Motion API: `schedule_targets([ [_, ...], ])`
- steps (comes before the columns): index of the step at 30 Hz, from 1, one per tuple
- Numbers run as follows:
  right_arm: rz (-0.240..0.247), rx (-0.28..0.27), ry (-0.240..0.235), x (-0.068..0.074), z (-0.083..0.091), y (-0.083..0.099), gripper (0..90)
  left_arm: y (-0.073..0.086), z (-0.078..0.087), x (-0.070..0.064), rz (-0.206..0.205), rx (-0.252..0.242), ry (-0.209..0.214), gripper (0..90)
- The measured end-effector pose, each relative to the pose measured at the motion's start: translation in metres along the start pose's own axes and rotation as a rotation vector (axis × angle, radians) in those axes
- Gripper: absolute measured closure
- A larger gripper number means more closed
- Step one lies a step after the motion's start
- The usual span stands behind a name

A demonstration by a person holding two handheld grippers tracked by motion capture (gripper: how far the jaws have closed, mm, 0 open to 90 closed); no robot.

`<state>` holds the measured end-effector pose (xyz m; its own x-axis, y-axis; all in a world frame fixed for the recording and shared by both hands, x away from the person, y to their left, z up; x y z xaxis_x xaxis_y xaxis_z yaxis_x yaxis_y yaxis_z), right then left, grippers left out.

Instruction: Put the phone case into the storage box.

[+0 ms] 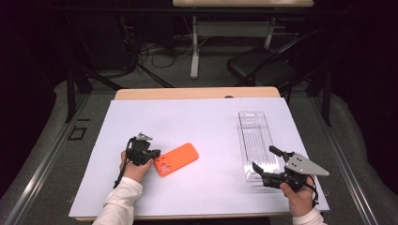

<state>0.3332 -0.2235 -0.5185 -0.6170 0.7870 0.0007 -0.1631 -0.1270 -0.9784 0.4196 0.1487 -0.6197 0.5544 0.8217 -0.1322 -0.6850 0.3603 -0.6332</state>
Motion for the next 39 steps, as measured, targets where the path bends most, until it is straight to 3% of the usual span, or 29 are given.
schedule_targets([
  [10, -0.002, 0.002, -0.004, 0.0, -0.001, 0.001, 14.6, 0.001, 0.0, 0.0, -0.021, 0.001, -0.003, 89.4],
  [17, -0.006, 0.0, -0.004, -0.001, -0.001, 0.001, 14.7, -0.004, 0.01, -0.001, 0.002, -0.052, 0.01, 83.8],
  [25, -0.005, 0.004, -0.004, -0.001, 0.0, 0.002, 14.7, -0.008, 0.022, -0.006, 0.004, -0.096, 0.043, 71.1],
  [30, 0.001, 0.004, -0.005, -0.001, -0.001, 0.002, 14.6, -0.008, 0.027, -0.007, -0.002, -0.123, 0.024, 61.9],
  [31, 0.002, 0.004, -0.006, -0.001, -0.001, 0.002, 14.7, -0.008, 0.028, -0.006, -0.007, -0.127, 0.016, 56.4],
  [39, 0.001, 0.004, -0.005, -0.001, -0.001, 0.002, 14.6, -0.012, 0.036, -0.008, -0.012, -0.167, 0.017, 47.3],
])
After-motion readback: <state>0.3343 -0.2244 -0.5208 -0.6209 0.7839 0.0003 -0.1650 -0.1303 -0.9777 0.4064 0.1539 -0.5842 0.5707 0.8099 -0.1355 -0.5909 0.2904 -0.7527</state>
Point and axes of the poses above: each handheld gripper's, and its own axes: z roughly backward along the jaws, y roughly out of its underside, x roughly to its left, the point moved 9 cm from there along -z, roughly forward along the jaws, and after that the axes turned 2 degrees about -z, right-handed, at the moved point
